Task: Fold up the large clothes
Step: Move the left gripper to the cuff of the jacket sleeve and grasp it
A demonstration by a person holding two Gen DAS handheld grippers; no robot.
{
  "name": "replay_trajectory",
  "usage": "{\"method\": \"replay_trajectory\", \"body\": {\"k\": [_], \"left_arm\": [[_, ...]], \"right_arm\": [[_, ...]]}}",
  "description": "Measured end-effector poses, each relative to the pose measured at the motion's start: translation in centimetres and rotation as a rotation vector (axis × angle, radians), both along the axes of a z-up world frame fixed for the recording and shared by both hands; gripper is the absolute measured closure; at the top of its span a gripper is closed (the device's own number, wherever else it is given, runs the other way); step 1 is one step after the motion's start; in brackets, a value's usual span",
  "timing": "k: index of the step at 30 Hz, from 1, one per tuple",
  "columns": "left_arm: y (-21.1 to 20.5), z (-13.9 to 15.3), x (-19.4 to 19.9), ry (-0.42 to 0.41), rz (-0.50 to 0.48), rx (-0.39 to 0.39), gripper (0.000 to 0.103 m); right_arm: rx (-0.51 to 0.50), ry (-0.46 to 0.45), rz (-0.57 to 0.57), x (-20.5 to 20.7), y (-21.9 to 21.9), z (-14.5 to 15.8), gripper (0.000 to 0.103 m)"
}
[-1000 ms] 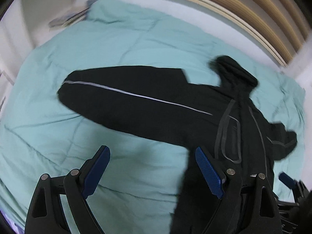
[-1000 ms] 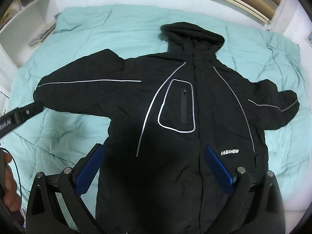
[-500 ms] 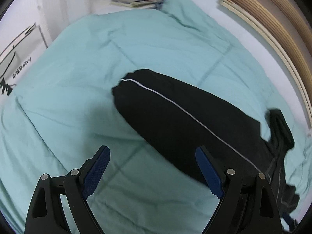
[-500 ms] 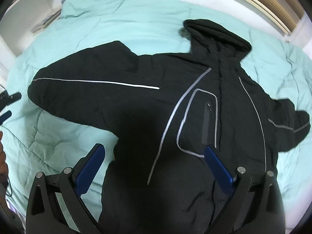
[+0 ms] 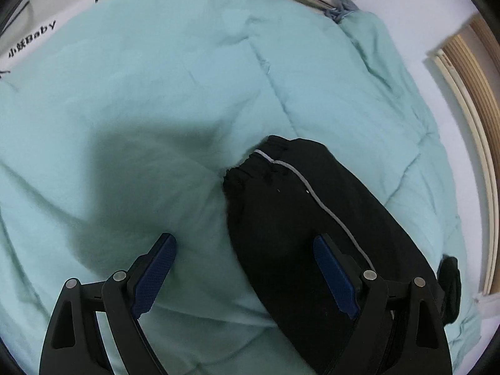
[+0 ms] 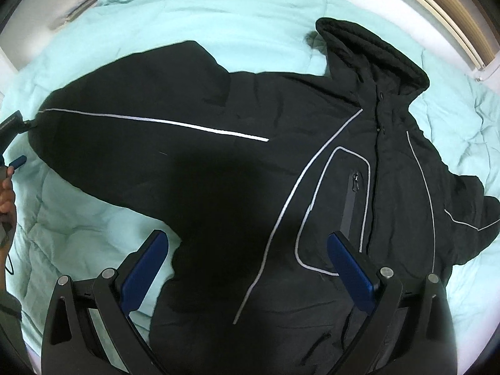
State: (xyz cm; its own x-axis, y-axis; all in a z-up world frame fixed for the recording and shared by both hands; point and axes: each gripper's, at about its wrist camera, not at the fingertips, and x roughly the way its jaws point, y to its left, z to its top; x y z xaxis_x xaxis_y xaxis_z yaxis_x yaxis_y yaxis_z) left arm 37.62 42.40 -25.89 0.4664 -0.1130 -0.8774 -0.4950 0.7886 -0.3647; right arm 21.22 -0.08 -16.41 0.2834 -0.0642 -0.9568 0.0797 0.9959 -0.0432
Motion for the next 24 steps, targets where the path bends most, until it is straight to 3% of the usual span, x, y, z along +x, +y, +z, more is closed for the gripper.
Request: {"method": "replay_trajectory", "body": {"k": [5, 7, 9, 10, 12, 15, 18, 21, 22, 24], "left_arm": [[-0.8, 0.1, 1.3, -0.021, -0.021, 0.064, 0.016], [-1.7, 0.9, 1.5, -0.042, -0.049, 0.105, 0.051], [-2.8, 2.0, 1.5, -0.053, -0.089, 0.171, 0.065], [-2.9, 2.4, 1.4, -0.067, -0.099, 0.175, 0.079], [-3.0, 3.6, 0.9, -0.120, -0.135, 0.145, 0.089], [-2.2, 3.5, 1.0, -0.112, -0.151, 0.126, 0.089], [-0.4, 1.7, 1.2, -0.107, -0.131, 0.013, 0.086], [0.2, 0.2, 1.6, -0.116, -0.142, -0.058, 0.077], [0.2, 0.0, 1.7, -0.122, -0.155, -0.072, 0.068], [-0.1, -0.2, 2.1, -0.110, -0.166, -0.056, 0.058]], "right_arm": [[-0.004, 0.014, -0.019, 0.5, -0.9, -0.7, 0.001], [-0.003, 0.021, -0.026, 0.7, -1.1, -0.9, 0.001], [0.000, 0.025, -0.029, 0.7, -1.1, -1.1, 0.001], [0.000, 0.028, -0.029, 0.7, -1.0, -1.2, 0.001], [0.004, 0.034, -0.027, 0.8, -1.0, -1.4, 0.001], [0.013, 0.039, -0.022, 0.8, -0.7, -1.7, 0.001], [0.020, 0.040, -0.014, 0.7, -0.5, -1.7, 0.001], [0.014, 0.034, -0.013, 0.5, -0.6, -1.6, 0.001], [0.013, 0.035, -0.015, 0.4, -0.8, -1.6, 0.001], [0.009, 0.039, -0.021, 0.2, -0.9, -1.7, 0.001]]}}
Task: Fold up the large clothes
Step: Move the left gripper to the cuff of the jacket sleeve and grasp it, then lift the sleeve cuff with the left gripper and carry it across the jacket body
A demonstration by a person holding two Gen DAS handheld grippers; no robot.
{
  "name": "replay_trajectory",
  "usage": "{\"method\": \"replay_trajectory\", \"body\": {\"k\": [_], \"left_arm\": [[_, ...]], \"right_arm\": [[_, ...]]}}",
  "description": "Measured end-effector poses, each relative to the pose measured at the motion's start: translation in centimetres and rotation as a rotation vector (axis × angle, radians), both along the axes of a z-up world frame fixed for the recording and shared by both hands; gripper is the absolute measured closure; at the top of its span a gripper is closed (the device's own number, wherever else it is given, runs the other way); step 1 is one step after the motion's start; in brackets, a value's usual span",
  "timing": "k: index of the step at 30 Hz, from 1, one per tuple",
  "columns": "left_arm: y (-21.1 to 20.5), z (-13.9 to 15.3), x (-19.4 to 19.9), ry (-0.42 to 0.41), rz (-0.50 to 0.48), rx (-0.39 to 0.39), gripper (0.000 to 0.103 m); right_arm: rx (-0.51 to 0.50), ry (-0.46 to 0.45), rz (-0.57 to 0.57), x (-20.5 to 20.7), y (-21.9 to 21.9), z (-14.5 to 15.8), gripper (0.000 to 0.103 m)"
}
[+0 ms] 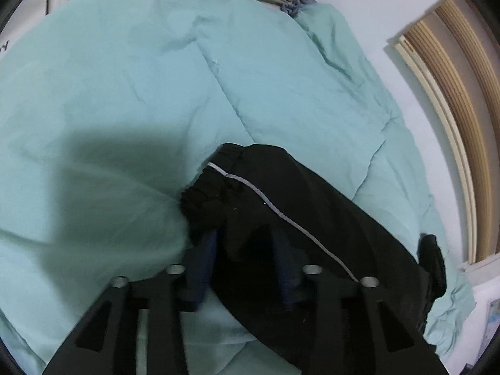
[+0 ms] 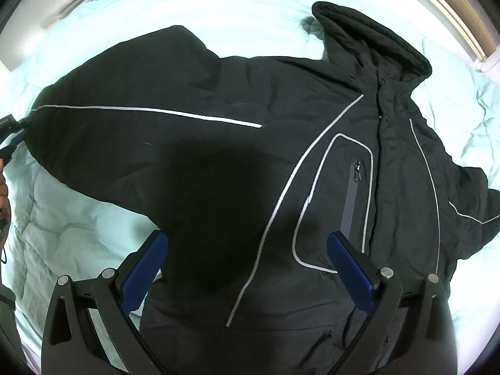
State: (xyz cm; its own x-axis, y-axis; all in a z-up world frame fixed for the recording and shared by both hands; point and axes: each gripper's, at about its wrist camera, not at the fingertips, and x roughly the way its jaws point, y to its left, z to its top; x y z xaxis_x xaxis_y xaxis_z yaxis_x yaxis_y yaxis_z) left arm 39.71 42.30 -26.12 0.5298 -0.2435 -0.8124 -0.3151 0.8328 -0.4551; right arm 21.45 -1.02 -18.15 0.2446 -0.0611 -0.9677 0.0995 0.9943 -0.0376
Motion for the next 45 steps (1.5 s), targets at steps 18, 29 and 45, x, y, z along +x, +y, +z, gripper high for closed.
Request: {"method": "replay_trajectory", "body": {"k": [18, 29, 45], "left_arm": [[-0.4, -0.6, 0.0, 0.033, 0.015, 0.081, 0.037], [-2.4, 3.1, -1.1, -0.071, -0.109, 0.118, 0.079], [-0.3, 3.6, -4.9, 0.046, 0.027, 0.149, 0.088]], "right_arm": [[0.029, 0.028, -0.018, -0.2, -0.6, -0.8, 0.001], [0.046, 0.037, -0.039, 0.0, -0.7, -1.0, 0.001], [0.047, 0.018, -0.063, -0.8, -1.2, 0.1, 0.001]]}}
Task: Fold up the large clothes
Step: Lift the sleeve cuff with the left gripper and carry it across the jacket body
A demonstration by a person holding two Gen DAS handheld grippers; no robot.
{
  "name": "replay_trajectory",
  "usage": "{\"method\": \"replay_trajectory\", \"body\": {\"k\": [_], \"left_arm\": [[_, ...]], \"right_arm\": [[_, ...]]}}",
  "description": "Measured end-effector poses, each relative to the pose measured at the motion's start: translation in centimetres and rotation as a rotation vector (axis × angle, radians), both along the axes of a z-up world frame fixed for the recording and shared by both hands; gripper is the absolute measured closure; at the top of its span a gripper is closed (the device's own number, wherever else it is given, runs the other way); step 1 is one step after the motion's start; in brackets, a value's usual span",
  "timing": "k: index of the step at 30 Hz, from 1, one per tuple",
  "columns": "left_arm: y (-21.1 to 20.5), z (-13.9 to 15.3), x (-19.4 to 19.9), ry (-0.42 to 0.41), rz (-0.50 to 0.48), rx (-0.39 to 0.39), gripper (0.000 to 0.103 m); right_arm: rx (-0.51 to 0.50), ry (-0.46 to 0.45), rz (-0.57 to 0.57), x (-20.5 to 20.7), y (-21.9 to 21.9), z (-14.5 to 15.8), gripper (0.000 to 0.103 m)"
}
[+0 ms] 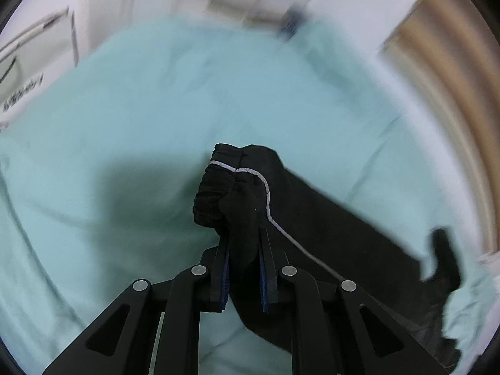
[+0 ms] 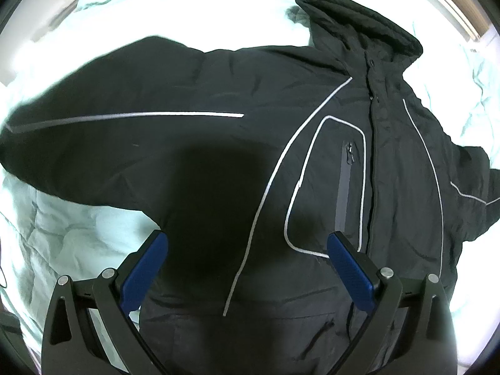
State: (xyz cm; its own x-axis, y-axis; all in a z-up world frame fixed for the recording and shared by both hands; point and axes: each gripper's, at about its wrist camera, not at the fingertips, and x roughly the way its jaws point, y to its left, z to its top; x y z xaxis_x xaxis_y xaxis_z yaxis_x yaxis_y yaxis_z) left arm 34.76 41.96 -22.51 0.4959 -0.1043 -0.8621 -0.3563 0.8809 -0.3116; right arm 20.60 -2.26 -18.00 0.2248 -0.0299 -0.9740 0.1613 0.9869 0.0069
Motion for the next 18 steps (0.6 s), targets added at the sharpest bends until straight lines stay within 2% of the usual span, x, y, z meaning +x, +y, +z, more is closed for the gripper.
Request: {"method": "replay_trajectory", "body": {"k": [1, 2, 4, 7, 10, 14, 18], "left_arm": [[-0.1, -0.9, 0.1, 0.027, -0.001, -0.003, 0.089], [-0.4, -1.0, -0.4, 0.016, -0.014, 0.006, 0.089], [-1.4, 1.0, -1.3, -0.068, -0.056, 0.033, 0.089], [-3.2, 4.5, -1.8, -0.150, -0.122, 0.068, 0.089], [-5.5, 8.5, -2.3, -0.241, -0.188, -0.025, 0.089], [-12.9, 13.3, -3.3, -0.351, -0.372, -0.004, 0.090], [-21.6, 15.0, -2.7, -0.389, -0.564, -0.045, 0.090]], "right_arm": [[0.005, -0.005, -0.001, -0.1, -0.1, 0.2, 0.001], [0.004, -0.011, -0.001, -0.2, -0.1, 0.4, 0.001], [-0.014, -0.035, 0.001, -0.6, -0.3, 1.1, 0.001], [-0.029, -0.053, -0.012, -1.1, -0.9, 1.5, 0.001], [-0.008, -0.051, -0.046, -1.4, -2.1, 1.4, 0.001], [0.002, -0.061, -0.103, -1.9, -4.5, 1.6, 0.001], [0.000, -0.089, -0.168, -3.0, -7.5, 2.2, 0.001]]}}
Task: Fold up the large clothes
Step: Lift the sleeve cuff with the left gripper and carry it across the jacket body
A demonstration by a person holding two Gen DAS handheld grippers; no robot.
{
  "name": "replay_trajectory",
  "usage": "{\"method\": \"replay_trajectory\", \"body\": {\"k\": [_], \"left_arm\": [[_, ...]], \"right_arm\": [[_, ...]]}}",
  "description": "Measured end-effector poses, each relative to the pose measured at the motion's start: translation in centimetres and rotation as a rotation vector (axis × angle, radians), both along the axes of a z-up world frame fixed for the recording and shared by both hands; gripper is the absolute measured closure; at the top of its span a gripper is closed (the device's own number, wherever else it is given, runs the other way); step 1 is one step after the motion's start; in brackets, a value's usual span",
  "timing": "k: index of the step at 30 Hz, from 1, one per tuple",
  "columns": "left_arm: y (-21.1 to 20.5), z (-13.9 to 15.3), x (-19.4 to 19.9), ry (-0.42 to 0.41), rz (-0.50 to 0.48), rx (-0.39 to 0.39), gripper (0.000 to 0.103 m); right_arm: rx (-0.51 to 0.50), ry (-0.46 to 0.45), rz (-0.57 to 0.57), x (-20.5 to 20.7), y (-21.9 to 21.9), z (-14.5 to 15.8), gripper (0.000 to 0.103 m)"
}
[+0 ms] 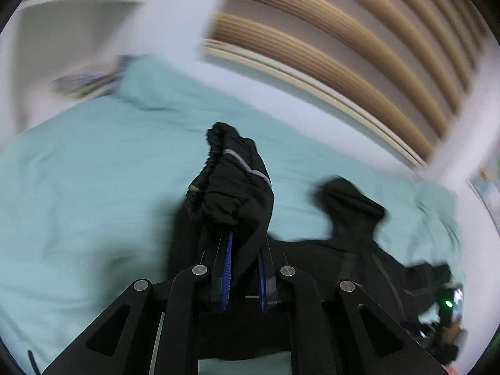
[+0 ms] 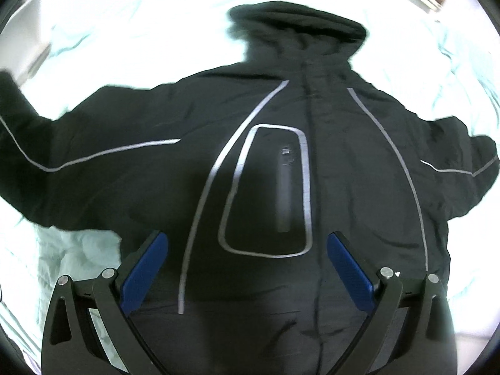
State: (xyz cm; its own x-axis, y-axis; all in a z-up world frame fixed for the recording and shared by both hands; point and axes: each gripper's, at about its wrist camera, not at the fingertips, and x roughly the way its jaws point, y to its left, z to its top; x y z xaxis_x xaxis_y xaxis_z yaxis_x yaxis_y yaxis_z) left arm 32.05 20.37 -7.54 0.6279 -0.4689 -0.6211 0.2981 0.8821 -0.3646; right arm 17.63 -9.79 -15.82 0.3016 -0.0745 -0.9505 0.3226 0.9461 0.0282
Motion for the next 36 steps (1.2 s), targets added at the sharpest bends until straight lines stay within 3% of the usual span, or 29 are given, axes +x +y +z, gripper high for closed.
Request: {"method": "replay_trajectory", "body": {"k": [6, 8, 11, 16, 18, 21, 24, 27, 29, 36], "left_arm": [[-17.3, -2.2, -1.6, 0.041, -0.357, 0.055, 0.090], [-21.1, -3.7, -2.1, 0.064, -0.429, 0.069, 0.090], [-26.2, -7.1, -2.7, 0.101, -0.506, 0.145, 0.090], [-31.4, -13.9, -1.8, 0.255, -0.556, 0.243, 0.090], [-31.5, -16.0, -2.1, 0.307, -0.552, 0.256, 0.089], [-30.0, -16.5, -2.2, 0.358, -0.546, 0.226, 0.083], [-28.3, -14.5, -2.4, 0.418, -0.568, 0.115, 0.063], [-25.8, -11.4, -2.9, 0.434, -0.574, -0.075, 0.037], [-24.1, -9.5, -3.3, 0.404, -0.557, -0.106, 0.035], [-18.3, -6.2, -3.1, 0.334, -0.413, -0.081, 0.035]], "right_arm": [[0.025, 0.002, -0.101, -1.9, -4.4, -0.8, 0.001], [0.038, 0.005, -0.131, -2.6, -5.7, -1.1, 0.001], [0.033, 0.012, -0.176, -3.7, -7.9, -1.7, 0.001], [0.047, 0.051, -0.247, -5.4, -11.8, -3.5, 0.001], [0.047, 0.055, -0.263, -5.7, -13.0, -3.8, 0.001], [0.018, 0.044, -0.262, -5.8, -14.7, -3.6, 0.001], [0.029, 0.005, -0.253, -5.5, -16.4, -2.9, 0.001], [0.063, -0.048, -0.238, -4.7, -16.8, -1.9, 0.001], [0.090, -0.078, -0.213, -3.6, -16.4, -1.3, 0.001], [0.306, -0.126, -0.117, 0.8, -12.8, -3.0, 0.002]]}}
